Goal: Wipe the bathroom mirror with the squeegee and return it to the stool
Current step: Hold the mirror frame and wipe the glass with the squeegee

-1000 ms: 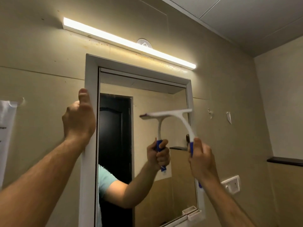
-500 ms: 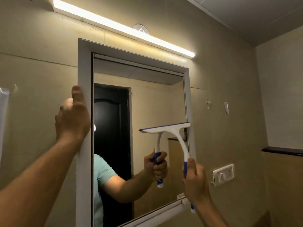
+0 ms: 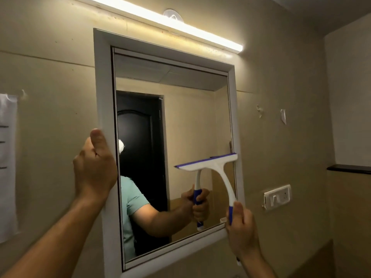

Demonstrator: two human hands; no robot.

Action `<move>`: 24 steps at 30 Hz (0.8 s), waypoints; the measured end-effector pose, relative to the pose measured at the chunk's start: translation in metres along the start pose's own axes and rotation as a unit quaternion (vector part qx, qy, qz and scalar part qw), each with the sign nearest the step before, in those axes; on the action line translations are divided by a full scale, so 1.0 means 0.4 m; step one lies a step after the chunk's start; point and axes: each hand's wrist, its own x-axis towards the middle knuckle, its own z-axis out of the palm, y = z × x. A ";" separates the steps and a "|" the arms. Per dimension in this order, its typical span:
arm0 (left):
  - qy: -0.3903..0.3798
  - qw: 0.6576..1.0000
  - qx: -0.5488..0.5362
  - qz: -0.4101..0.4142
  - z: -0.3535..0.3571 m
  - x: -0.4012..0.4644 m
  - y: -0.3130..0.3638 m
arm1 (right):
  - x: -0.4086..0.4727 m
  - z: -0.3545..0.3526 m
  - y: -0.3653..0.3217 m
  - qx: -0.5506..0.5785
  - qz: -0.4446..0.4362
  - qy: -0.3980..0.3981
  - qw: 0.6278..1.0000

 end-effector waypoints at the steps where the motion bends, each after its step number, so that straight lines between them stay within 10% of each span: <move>1: 0.004 1.000 0.003 0.005 -0.003 0.004 0.005 | -0.013 -0.006 0.010 0.003 0.007 -0.004 1.000; 24: 0.023 0.999 -0.016 -0.020 0.003 0.003 0.000 | -0.067 -0.018 -0.014 -0.011 0.017 -0.015 1.000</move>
